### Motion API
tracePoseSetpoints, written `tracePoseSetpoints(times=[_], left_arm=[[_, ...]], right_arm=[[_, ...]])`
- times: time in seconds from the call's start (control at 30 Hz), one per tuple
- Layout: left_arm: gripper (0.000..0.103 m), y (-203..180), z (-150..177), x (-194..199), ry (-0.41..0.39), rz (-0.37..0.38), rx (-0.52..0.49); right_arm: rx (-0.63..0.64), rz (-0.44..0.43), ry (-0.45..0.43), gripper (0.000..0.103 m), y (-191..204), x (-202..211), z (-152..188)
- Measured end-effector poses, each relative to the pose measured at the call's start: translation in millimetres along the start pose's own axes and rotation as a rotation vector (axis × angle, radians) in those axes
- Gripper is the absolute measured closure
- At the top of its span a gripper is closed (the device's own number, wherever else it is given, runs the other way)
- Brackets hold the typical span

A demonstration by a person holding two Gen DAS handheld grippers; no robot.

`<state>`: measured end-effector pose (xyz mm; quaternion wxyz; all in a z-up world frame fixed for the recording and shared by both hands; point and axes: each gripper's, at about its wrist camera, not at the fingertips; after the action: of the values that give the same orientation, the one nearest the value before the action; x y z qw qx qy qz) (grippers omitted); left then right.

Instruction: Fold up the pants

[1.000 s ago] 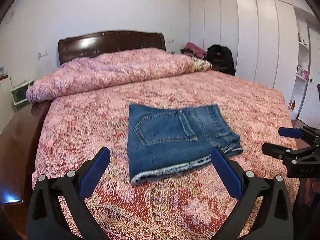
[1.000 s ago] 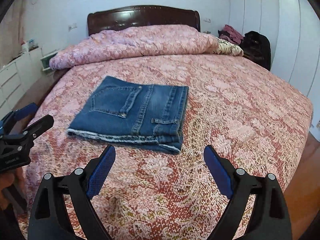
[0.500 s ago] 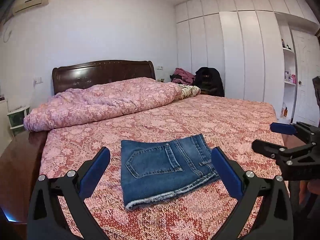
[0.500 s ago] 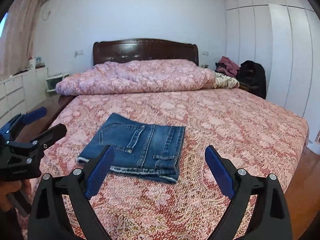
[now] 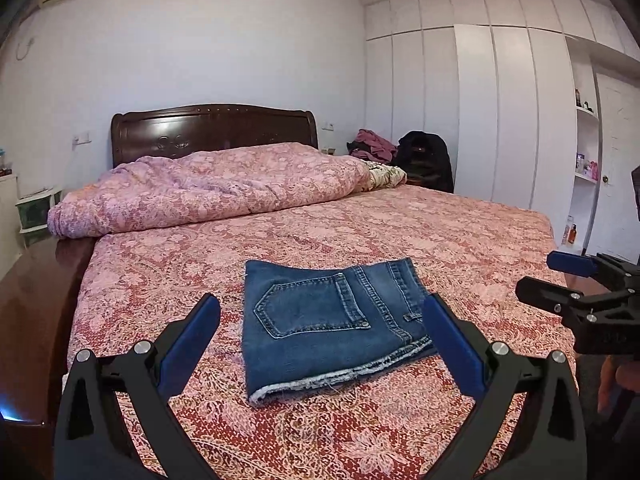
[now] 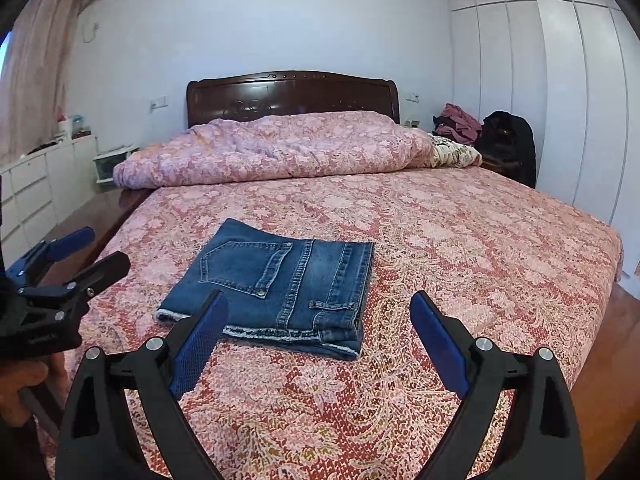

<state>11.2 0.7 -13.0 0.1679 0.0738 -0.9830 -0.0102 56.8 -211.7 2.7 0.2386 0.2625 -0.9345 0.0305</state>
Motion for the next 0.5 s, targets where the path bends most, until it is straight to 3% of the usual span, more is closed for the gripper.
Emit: tracePoseSetpoints(times=[0.5], left_arm=[[0.002, -2.1, 1.2, -3.1, 0.027, -0.002, -0.005]], right_arm=[[-0.021, -0.009, 0.018, 0.012, -4.0, -3.5, 1.9]])
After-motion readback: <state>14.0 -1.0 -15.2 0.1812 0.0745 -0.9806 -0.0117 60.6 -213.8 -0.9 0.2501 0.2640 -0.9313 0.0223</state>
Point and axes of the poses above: each gripper's, at about its wrist camera, not at the fingertips, and x roughly against the way its jaws point, y to its left, z to its underside, and after that the axes turned 12 degrees about -z, right-handed
